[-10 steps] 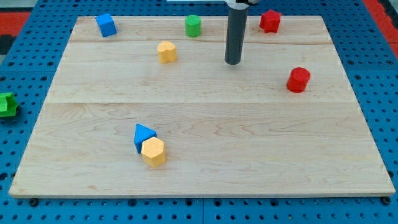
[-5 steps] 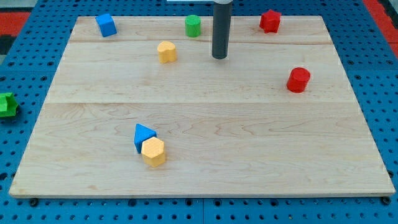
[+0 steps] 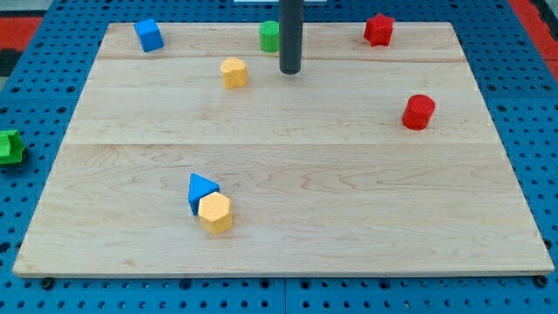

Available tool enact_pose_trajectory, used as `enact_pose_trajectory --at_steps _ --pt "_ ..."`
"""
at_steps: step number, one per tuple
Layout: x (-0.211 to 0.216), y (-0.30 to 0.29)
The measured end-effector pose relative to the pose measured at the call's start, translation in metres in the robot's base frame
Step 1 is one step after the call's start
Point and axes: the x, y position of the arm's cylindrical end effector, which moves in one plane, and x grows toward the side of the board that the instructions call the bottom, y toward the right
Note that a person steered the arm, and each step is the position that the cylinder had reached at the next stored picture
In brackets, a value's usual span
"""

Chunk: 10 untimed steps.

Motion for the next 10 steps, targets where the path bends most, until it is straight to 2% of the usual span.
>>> enact_pose_trajectory --at_steps 2,3,5,7,8,10 --pt "0.007 0.000" --pt "0.028 0.002" --pt "0.114 0.012" --pt "0.148 -0.050" --pt "0.180 -0.052" --pt "0.195 -0.101"
